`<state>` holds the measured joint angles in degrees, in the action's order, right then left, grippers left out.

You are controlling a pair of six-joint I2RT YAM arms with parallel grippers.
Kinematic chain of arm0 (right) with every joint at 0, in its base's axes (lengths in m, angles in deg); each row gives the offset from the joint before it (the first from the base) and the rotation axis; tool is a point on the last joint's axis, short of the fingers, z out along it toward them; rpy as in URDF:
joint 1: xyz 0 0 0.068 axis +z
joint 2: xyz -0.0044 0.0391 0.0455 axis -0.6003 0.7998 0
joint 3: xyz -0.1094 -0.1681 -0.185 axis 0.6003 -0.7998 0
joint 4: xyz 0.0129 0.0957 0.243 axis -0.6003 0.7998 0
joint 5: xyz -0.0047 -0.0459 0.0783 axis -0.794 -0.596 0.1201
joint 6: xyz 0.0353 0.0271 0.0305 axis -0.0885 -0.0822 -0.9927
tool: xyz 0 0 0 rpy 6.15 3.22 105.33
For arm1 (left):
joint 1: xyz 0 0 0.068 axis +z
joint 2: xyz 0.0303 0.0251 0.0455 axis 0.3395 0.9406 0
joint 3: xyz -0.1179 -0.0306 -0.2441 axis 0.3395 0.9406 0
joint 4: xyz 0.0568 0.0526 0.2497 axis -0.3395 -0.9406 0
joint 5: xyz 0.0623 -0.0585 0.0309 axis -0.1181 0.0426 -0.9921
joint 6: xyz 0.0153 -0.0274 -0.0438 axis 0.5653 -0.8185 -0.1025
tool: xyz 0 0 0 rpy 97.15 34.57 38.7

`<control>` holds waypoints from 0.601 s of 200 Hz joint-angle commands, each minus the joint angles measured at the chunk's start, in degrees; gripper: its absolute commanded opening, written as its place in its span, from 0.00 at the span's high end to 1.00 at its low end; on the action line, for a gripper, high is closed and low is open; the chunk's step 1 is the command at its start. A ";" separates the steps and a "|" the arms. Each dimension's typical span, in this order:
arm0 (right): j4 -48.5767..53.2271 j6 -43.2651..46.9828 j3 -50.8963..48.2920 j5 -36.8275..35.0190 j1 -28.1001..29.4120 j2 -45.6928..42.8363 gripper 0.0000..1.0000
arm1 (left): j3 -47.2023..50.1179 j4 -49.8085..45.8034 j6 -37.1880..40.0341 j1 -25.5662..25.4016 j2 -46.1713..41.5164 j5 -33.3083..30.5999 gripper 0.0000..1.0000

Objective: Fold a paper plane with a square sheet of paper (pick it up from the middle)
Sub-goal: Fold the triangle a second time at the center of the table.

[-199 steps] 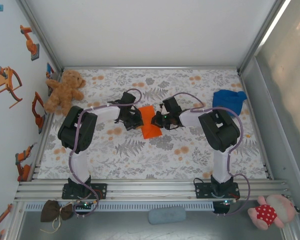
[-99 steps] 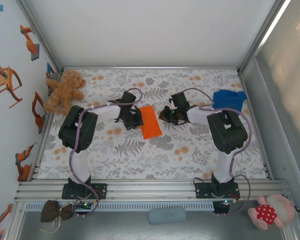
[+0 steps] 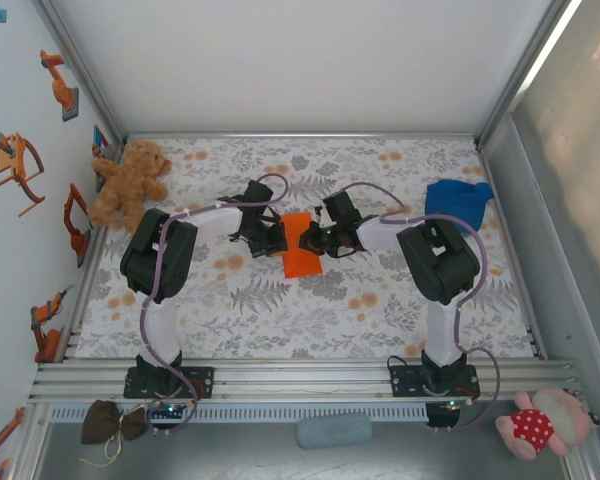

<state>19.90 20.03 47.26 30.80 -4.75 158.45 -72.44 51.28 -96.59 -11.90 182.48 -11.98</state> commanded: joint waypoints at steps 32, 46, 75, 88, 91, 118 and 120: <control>0.97 -0.46 -3.61 -3.31 0.40 1.19 1.00 | -0.68 -2.26 0.41 0.26 0.92 -1.15 0.98; 2.22 -0.62 -4.50 -5.20 0.38 1.53 1.00 | 1.32 1.08 -1.38 0.20 -3.02 -1.18 0.98; 4.65 -1.05 -5.40 -8.34 0.40 2.30 1.00 | 3.77 4.85 -4.62 -0.33 -9.77 -0.93 0.94; 5.09 -1.56 -5.58 -8.75 0.38 2.57 1.00 | 5.13 5.73 -5.79 -1.23 -11.16 -0.74 0.93; 5.14 -1.62 -5.53 -8.84 0.38 2.72 1.00 | 5.39 5.85 -6.05 -1.48 -11.44 -0.80 0.92; 5.64 -2.84 -5.96 -9.62 0.38 2.97 1.00 | 8.22 6.77 -8.17 -3.92 -12.72 -0.74 0.91; 5.69 -2.92 -6.03 -9.68 0.38 3.00 1.00 | 8.32 6.87 -8.27 -4.13 -12.85 -0.74 0.91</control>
<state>18.05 18.48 44.51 29.12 -4.58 158.34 -66.80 56.96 -101.64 -13.72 170.87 -13.01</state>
